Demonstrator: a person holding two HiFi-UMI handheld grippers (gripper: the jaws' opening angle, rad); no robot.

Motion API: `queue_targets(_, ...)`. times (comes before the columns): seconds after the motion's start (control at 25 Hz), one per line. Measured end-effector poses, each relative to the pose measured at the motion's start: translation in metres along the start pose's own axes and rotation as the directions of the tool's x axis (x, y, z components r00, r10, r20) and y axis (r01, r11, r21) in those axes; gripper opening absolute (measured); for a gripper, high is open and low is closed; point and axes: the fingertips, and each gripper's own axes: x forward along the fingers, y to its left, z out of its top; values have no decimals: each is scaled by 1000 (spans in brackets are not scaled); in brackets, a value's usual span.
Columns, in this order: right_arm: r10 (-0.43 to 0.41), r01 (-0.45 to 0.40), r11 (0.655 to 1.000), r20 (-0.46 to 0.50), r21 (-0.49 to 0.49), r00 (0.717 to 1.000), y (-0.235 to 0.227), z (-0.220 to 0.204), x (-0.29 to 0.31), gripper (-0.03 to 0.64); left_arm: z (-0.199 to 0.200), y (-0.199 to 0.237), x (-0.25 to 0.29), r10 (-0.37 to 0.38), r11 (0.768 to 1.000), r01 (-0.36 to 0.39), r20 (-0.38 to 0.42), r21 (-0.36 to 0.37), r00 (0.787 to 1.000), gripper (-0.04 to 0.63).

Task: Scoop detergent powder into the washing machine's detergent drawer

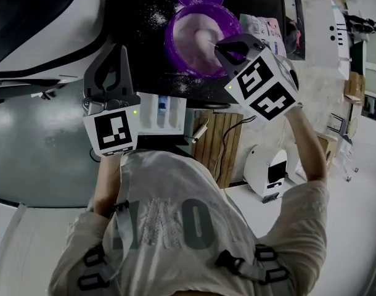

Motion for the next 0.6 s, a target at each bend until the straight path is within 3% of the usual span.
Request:
queue_targets(0.36,109,-113,985,32,134,993,11,1,-8,11,-1,-3,-4,-2,1000,2,0,-9,1000,21)
queue_targets(0.6,173,-198,926,107,320,979,11,2,-13,12,2,-2,-9,1,1000,-1,4,-7,1000,21)
